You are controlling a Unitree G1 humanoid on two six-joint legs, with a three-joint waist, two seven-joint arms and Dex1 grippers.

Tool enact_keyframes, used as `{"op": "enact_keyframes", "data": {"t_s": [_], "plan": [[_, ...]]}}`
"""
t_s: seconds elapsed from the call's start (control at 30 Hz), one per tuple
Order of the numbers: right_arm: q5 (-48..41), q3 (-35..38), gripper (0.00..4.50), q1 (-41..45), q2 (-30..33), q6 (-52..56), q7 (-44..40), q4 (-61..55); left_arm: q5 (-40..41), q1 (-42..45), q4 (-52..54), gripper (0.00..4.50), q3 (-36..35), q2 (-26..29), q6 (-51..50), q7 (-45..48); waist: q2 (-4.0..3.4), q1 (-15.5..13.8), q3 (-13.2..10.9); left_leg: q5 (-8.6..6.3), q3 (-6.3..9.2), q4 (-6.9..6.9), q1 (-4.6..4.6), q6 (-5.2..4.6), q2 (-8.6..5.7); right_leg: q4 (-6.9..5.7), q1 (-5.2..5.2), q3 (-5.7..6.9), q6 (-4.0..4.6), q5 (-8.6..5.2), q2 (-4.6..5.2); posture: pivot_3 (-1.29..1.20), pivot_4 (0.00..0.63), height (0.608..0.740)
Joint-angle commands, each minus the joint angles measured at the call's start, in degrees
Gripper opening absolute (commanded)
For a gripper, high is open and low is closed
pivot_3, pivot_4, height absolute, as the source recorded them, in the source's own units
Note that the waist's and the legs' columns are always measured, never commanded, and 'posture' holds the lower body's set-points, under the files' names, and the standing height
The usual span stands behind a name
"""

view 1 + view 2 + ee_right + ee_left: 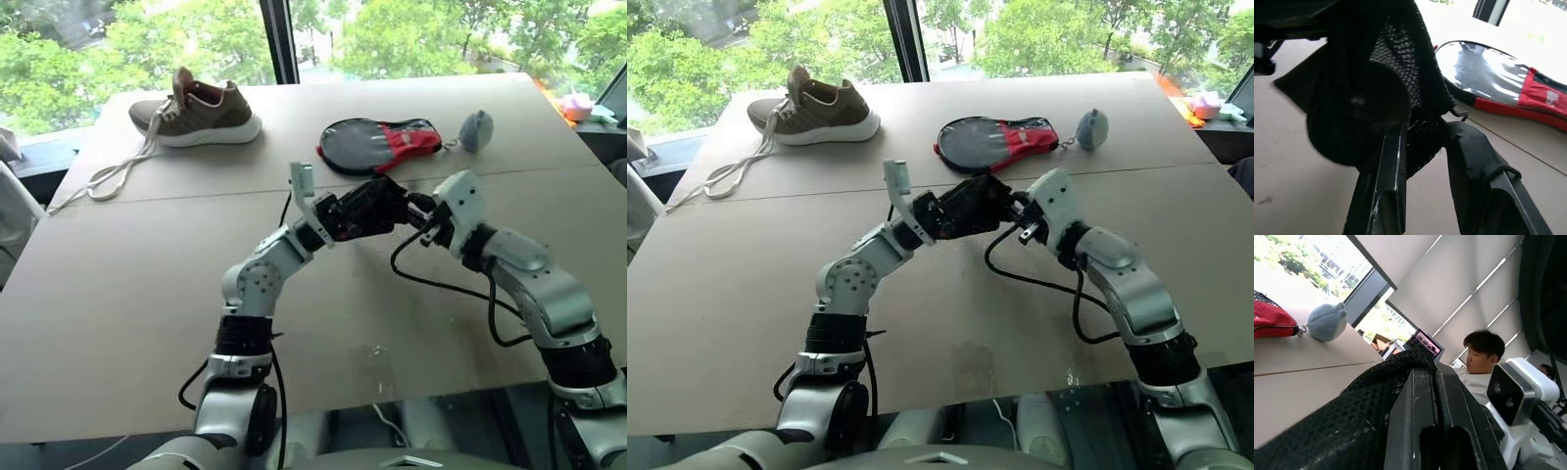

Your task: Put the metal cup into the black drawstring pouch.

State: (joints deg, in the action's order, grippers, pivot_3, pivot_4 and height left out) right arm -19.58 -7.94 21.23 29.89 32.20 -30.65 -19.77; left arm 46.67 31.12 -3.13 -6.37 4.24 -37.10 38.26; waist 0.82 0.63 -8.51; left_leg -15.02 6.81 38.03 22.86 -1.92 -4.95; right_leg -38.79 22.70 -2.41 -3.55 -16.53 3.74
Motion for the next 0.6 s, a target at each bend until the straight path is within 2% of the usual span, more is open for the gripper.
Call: {"op": "enact_keyframes", "data": {"t_s": [0.03,0.17,0.4,0.5,0.57,0.6], "plan": [[-7.45,5.51,1.20,-1.47,1.22,4.40,-3.28,-6.37,0.29,-0.28,0.45,0.00,-0.57,-0.11,0.94,0.53,0.01,-0.11,0.00,0.00,0.03,0.00,0.00,0.00,0.00,0.01,-0.02,0.03,0.00,0.00,0.00,0.00,0.150,0.740],[-14.68,12.67,1.20,-1.07,1.37,7.85,-3.30,-7.76,0.64,-1.29,0.86,0.00,-0.39,1.26,-0.24,2.10,0.01,-0.06,0.00,0.00,0.05,0.01,0.01,-0.01,0.00,0.03,-0.04,0.02,0.00,0.00,0.02,0.00,0.150,0.740],[-12.52,15.52,1.20,-1.46,1.82,6.24,-1.16,-4.51,-1.62,-2.44,2.56,0.00,3.62,11.58,-2.25,13.01,0.00,0.06,0.00,0.00,0.05,-0.06,-0.02,0.00,0.01,0.00,-0.01,0.02,0.01,0.00,-0.01,0.00,0.150,0.740],[-11.64,15.13,1.20,-3.16,2.95,5.71,-2.16,-4.89,-9.58,-2.42,1.34,0.00,8.47,16.64,2.86,16.23,0.00,0.01,0.00,0.00,0.04,-0.06,-0.01,0.00,0.01,0.03,-0.02,0.02,0.01,0.00,0.01,0.00,0.150,0.740],[-11.57,15.87,1.20,-4.07,3.02,5.88,-1.74,-4.42,-22.60,-3.00,1.66,0.00,16.80,21.19,14.73,18.74,0.00,-0.18,0.00,0.00,0.07,-0.06,0.00,0.00,0.00,0.05,-0.03,0.02,0.01,0.00,0.05,0.00,0.150,0.740],[-12.77,17.12,1.20,-4.23,2.26,6.41,-1.07,-4.16,-25.00,-2.98,2.43,0.00,18.68,21.75,17.66,19.59,-0.01,-0.22,0.00,0.00,0.10,-0.07,-0.01,0.00,-0.01,0.12,-0.03,0.00,0.01,0.00,0.05,0.00,0.150,0.740]]}}
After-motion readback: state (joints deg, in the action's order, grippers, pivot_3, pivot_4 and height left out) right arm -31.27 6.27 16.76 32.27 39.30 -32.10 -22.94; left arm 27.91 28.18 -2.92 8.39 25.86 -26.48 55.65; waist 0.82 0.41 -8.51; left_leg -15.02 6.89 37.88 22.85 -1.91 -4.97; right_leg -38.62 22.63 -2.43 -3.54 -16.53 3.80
